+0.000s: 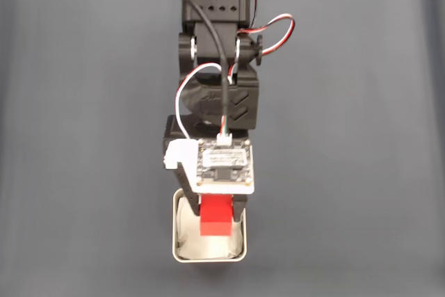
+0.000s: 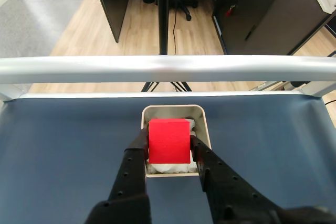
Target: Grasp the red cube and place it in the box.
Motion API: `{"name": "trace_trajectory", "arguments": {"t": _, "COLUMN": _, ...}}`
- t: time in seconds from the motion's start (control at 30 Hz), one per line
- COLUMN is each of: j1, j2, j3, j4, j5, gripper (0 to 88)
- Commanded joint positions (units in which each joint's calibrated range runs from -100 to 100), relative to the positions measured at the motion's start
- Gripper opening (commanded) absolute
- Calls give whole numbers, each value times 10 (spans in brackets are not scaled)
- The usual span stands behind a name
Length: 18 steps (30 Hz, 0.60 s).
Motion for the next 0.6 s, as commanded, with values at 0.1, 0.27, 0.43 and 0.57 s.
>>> {"name": "trace_trajectory", "arguments": {"t": 0.1, "j1": 12, "j2": 8, "j3": -29, "j4": -25, "j5": 9, "gripper": 14}}
{"name": "trace_trajectory", "arguments": {"t": 0.27, "j1": 14, "j2": 17, "j3": -29, "j4": -33, "j5": 11, "gripper": 14}}
{"name": "trace_trajectory", "arguments": {"t": 0.43, "j1": 15, "j2": 23, "j3": -27, "j4": -43, "j5": 15, "gripper": 14}}
{"name": "trace_trajectory", "arguments": {"t": 0.57, "j1": 17, "j2": 27, "j3": -25, "j4": -49, "j5": 19, "gripper": 14}}
